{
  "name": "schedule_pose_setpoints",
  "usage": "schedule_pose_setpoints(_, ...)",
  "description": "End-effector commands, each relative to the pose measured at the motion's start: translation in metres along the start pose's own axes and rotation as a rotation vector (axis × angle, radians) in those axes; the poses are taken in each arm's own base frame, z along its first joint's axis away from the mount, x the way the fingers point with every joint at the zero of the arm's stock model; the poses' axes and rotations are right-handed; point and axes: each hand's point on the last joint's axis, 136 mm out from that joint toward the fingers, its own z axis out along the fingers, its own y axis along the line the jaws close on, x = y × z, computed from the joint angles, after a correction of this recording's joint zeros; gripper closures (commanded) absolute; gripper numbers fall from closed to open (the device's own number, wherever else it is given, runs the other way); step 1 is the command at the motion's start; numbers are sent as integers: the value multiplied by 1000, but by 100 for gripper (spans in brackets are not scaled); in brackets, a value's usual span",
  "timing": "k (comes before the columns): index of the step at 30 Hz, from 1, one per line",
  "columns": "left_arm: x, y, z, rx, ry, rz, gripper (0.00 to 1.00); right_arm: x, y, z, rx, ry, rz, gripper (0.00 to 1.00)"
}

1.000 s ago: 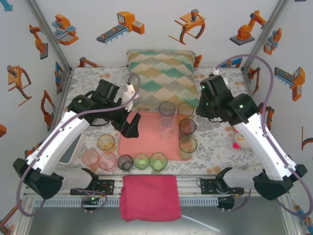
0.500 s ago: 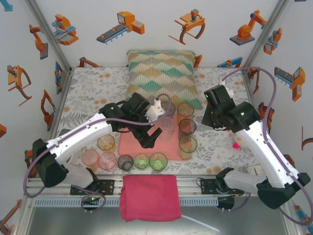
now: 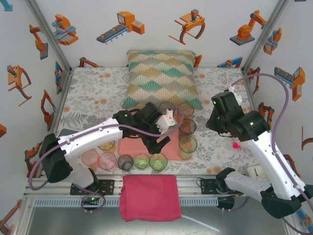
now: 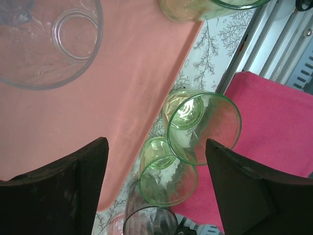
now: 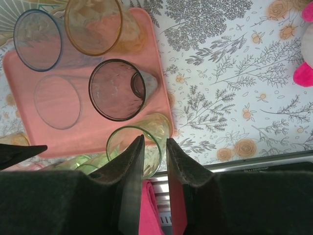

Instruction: Place the glasses into the tray

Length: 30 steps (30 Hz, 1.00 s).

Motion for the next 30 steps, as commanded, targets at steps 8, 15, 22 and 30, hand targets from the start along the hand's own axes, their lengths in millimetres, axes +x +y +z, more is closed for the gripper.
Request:
schedule_pose_setpoints(8, 9, -13, 21, 6, 46, 17, 41, 5, -14, 6, 52, -6, 12, 72)
schedule_pose_setpoints(15, 23, -18, 33, 20, 88, 11, 42, 7, -13, 12, 52, -1, 7, 71)
schedule_pose_setpoints(22, 29, -21, 40, 18, 109, 23, 43, 8, -12, 15, 44, 2, 6, 71)
schedule_pose_setpoints(30, 32, -19, 44, 5, 125, 24, 48, 8, -13, 14, 39, -5, 10, 71)
